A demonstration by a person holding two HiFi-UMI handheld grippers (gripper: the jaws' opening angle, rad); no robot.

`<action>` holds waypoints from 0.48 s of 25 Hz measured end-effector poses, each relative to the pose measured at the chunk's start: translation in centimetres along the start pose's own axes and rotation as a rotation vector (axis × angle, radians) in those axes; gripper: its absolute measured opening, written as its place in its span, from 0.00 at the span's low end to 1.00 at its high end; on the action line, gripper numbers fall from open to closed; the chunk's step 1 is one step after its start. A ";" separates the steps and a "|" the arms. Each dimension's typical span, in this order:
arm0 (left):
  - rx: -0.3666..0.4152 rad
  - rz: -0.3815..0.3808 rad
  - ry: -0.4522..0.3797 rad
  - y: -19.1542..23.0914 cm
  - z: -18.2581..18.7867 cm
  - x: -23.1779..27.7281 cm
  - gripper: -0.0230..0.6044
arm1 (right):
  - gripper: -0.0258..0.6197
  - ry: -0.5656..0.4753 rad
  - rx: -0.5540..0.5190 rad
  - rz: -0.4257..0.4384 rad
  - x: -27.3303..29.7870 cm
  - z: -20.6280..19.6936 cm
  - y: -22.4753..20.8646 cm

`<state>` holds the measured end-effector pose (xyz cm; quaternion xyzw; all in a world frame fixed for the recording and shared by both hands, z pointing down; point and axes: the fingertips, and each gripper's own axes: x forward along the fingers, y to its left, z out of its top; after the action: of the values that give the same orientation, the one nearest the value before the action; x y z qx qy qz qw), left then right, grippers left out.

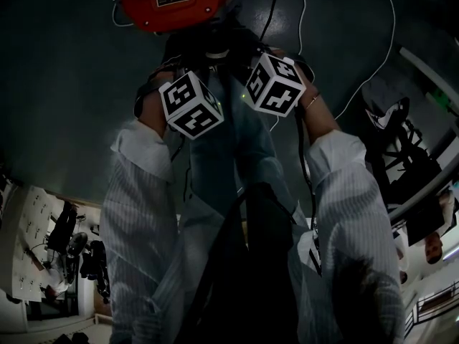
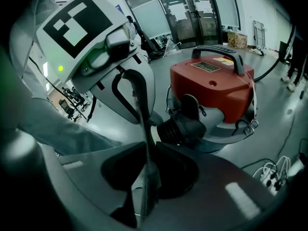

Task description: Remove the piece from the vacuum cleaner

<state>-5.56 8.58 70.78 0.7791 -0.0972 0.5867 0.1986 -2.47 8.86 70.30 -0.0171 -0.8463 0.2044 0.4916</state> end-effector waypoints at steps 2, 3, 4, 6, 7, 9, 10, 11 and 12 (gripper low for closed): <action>-0.013 -0.015 0.006 -0.1 0.0 0.0 0.12 | 0.13 -0.003 0.008 0.007 0.0 0.0 0.1; -0.016 -0.018 0.007 -0.1 -0.1 0.1 0.12 | 0.13 -0.003 0.010 0.008 0.1 0.0 0.0; -0.016 -0.017 0.007 -0.1 -0.2 0.1 0.12 | 0.13 -0.002 0.011 0.010 0.2 0.0 0.1; -0.020 -0.019 0.007 -0.2 -0.4 0.3 0.12 | 0.13 0.002 0.010 0.015 0.4 -0.1 0.2; -0.028 -0.027 0.008 -0.4 -0.4 0.3 0.12 | 0.13 0.001 0.010 0.019 0.4 -0.2 0.4; -0.050 -0.055 0.010 -0.7 -0.4 0.2 0.12 | 0.13 0.000 0.010 0.027 0.4 -0.3 0.6; -0.059 -0.069 0.010 -0.9 -0.4 0.3 0.13 | 0.14 0.001 0.008 0.030 0.4 -0.4 0.7; -0.062 -0.078 0.011 -1.0 -0.4 0.3 0.13 | 0.14 0.003 0.006 0.031 0.4 -0.5 0.8; -0.061 -0.080 0.013 -1.0 -0.5 0.3 0.13 | 0.14 0.005 0.005 0.032 0.5 -0.6 0.9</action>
<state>-5.48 9.71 71.00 0.7722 -0.0824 0.5800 0.2460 -2.40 9.95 70.64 -0.0301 -0.8443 0.2142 0.4903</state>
